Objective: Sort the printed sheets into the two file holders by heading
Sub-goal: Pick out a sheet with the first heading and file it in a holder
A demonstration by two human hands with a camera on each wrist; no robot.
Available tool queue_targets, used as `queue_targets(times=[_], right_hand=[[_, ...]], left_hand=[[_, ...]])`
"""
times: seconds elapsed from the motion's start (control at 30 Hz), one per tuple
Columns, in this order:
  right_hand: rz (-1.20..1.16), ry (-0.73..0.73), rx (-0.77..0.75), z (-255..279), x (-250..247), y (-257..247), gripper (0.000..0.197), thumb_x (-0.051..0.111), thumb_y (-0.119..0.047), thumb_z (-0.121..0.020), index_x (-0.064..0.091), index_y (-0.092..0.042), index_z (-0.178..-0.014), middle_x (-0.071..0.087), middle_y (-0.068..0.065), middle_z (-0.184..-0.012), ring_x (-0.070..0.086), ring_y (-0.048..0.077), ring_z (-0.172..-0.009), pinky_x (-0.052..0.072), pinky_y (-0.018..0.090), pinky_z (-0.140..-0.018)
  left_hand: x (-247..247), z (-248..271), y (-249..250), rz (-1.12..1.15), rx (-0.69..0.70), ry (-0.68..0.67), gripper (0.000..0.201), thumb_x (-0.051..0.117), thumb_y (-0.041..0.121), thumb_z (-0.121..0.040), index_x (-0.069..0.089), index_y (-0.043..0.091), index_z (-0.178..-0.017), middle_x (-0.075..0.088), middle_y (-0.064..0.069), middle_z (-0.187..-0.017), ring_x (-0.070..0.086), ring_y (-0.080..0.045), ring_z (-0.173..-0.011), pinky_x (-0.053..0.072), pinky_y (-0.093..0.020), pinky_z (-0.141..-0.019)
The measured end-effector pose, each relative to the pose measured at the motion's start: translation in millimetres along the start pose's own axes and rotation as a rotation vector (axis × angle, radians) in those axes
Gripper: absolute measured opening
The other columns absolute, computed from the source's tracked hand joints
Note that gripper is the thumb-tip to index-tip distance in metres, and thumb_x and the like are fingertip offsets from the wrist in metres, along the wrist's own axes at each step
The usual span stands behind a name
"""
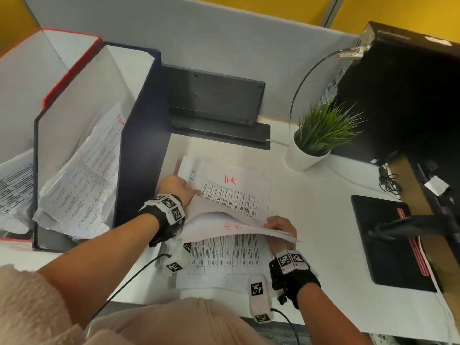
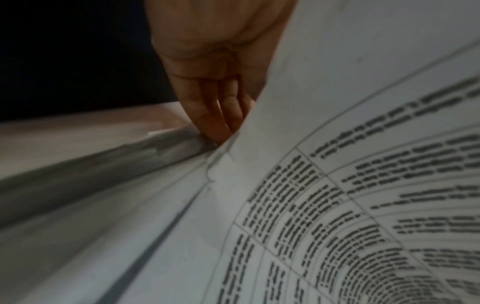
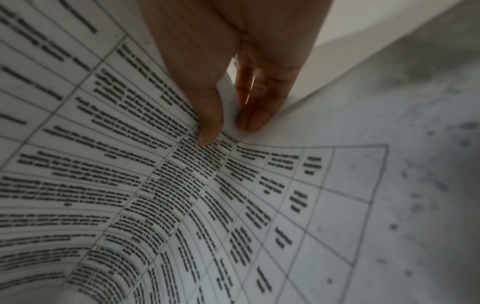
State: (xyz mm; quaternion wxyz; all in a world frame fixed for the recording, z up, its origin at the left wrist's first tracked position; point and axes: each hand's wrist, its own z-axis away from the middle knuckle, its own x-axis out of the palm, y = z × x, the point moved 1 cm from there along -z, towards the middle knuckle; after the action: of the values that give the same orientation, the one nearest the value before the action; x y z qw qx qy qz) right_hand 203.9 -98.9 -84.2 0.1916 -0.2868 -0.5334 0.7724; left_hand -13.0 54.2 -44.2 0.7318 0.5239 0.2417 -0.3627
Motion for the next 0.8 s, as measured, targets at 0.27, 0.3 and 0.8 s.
queue_targets(times=[0.27, 0.3, 0.8], right_hand=[[-0.007, -0.059, 0.027, -1.5, 1.7, -14.6, 0.049, 0.057, 0.017, -0.077, 0.047, -0.016, -0.042, 0.054, -0.010, -0.043, 0.050, 0.009, -0.051, 0.041, 0.012, -0.050], [0.133, -0.076, 0.009, -2.5, 1.7, -14.2, 0.042, 0.067, 0.007, -0.076, 0.047, -0.019, -0.049, 0.051, -0.013, -0.048, 0.046, 0.004, -0.050, 0.036, 0.007, -0.047], [0.243, -0.088, 0.091, -9.4, 6.3, -9.9, 0.014, 0.066, -0.004, -0.082, 0.064, -0.017, -0.078, 0.070, 0.013, -0.091, 0.060, 0.007, -0.067, 0.042, 0.001, -0.058]], left_hand=[[2.0, 13.2, -0.2, 0.014, 0.269, 0.063, 0.031, 0.047, 0.019, -0.096, 0.064, 0.003, -0.077, 0.059, -0.005, -0.077, 0.059, -0.026, -0.077, 0.048, -0.030, -0.068], [1.1, 16.8, 0.7, 0.091, 0.349, 0.095, 0.025, 0.047, 0.015, -0.096, 0.067, 0.001, -0.096, 0.060, -0.006, -0.092, 0.058, -0.023, -0.087, 0.048, -0.031, -0.079], [-14.1, 29.1, 12.0, 0.918, -0.060, -0.194, 0.017, 0.051, 0.003, -0.074, 0.068, 0.007, -0.072, 0.068, -0.010, -0.097, 0.062, -0.025, -0.088, 0.050, -0.031, -0.070]])
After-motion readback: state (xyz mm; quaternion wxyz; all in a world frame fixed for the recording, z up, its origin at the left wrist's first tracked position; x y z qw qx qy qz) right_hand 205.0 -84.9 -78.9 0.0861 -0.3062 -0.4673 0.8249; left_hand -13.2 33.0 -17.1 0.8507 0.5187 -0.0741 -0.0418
